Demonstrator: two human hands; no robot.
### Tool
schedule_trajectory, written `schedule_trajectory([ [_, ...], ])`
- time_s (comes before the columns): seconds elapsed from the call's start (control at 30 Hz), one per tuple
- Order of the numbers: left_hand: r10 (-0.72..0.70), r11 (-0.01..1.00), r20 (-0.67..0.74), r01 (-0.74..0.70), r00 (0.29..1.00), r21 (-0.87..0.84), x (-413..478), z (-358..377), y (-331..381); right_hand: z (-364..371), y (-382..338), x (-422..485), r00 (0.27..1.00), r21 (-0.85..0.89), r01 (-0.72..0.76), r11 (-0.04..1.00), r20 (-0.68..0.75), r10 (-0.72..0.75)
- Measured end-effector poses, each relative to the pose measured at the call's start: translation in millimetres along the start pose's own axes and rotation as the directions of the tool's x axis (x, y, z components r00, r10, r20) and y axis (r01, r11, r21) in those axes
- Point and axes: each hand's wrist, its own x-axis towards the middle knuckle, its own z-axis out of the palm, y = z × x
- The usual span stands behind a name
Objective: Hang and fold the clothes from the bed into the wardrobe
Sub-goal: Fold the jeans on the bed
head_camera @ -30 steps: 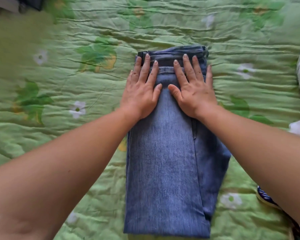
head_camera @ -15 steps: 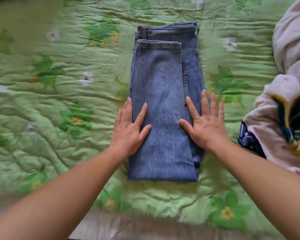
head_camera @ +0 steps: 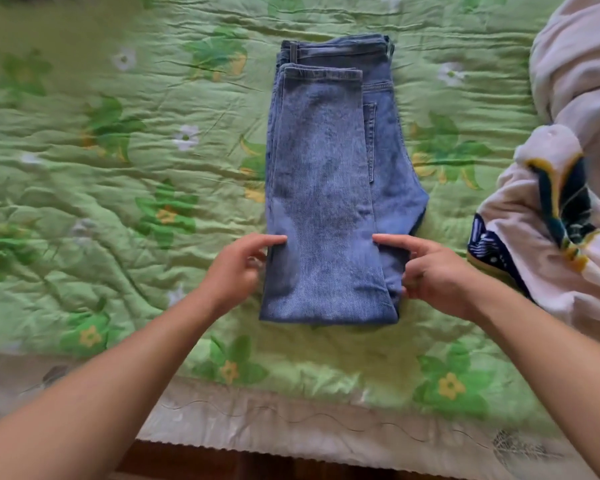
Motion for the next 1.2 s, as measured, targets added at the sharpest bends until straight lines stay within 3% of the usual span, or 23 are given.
schedule_trajectory([
  [0.07,0.34,0.857,0.0,-0.31,0.941,0.412,5,-3,-5,-4,-7,2,0.999,-0.09,0.052,0.995,0.018,-0.051],
  [0.1,0.445,0.767,0.006,-0.385,0.896,0.513,8,-4,-5,-5,-7,3,0.987,-0.302,0.155,0.941,-0.003,-0.164],
  [0.13,0.523,0.698,0.014,-0.437,0.852,0.566,11,-4,-6,-6,-8,4,0.948,-0.588,0.258,0.766,0.001,-0.319],
  [0.17,0.566,0.659,0.02,-0.467,0.824,0.59,13,-4,-6,-6,-9,4,0.891,-0.799,0.299,0.521,0.038,-0.452],
  [0.2,0.578,0.657,0.009,-0.472,0.816,0.588,15,-4,-5,-7,-8,2,0.825,-0.891,0.319,0.324,0.093,-0.557],
  [0.23,0.561,0.69,-0.019,-0.454,0.828,0.564,18,-5,-4,-9,-8,1,0.77,-0.912,0.345,0.222,0.14,-0.622],
  [0.27,0.524,0.741,-0.068,-0.415,0.849,0.528,21,-6,-3,-11,-9,-1,0.729,-0.908,0.372,0.192,0.158,-0.666],
  [0.33,0.419,0.852,-0.154,-0.329,0.895,0.407,32,-15,4,-15,-23,-1,0.667,-0.902,0.373,0.217,0.099,-0.738],
  [0.43,0.23,0.973,-0.158,-0.224,0.96,0.056,69,-34,24,-26,-63,17,0.622,-0.851,0.412,0.326,0.001,-0.783],
  [0.47,0.13,0.984,-0.161,-0.147,0.978,-0.099,83,-39,33,-29,-81,26,0.677,-0.763,0.454,0.46,-0.04,-0.735],
  [0.53,-0.055,0.912,-0.117,0.003,0.992,-0.411,111,-44,47,-28,-111,46,0.851,-0.39,0.444,0.807,-0.097,-0.516],
  [0.6,-0.196,0.817,-0.027,0.148,0.98,-0.557,132,-43,51,-31,-126,67,0.949,-0.097,0.301,0.949,-0.065,-0.308],
  [0.67,-0.282,0.782,0.041,0.254,0.959,-0.569,141,-43,47,-36,-130,81,0.983,-0.039,0.184,0.982,-0.021,-0.184],
  [0.73,-0.266,0.808,0.04,0.245,0.963,-0.536,140,-45,43,-42,-132,86,0.986,-0.043,0.16,0.986,0.05,-0.158],
  [0.83,-0.078,0.892,-0.058,0.044,0.995,-0.449,139,-47,41,-49,-141,93,0.953,-0.106,0.293,0.95,0.118,-0.28],
  [0.9,0.008,0.888,-0.131,-0.068,0.991,-0.454,144,-46,45,-47,-151,96,0.904,-0.069,0.419,0.906,0.124,-0.408],
  [1.0,-0.006,0.846,-0.163,-0.082,0.987,-0.527,159,-43,45,-45,-158,105,0.875,-0.008,0.482,0.876,0.053,-0.481],
  [1.1,-0.117,0.861,-0.121,0.04,0.986,-0.508,164,-30,30,-51,-144,112,0.955,0.043,0.264,0.964,0.131,-0.267],
  [1.2,-0.183,0.877,-0.093,0.12,0.979,-0.465,156,-19,15,-53,-129,113,0.964,-0.031,0.031,0.999,0.265,-0.021],
])
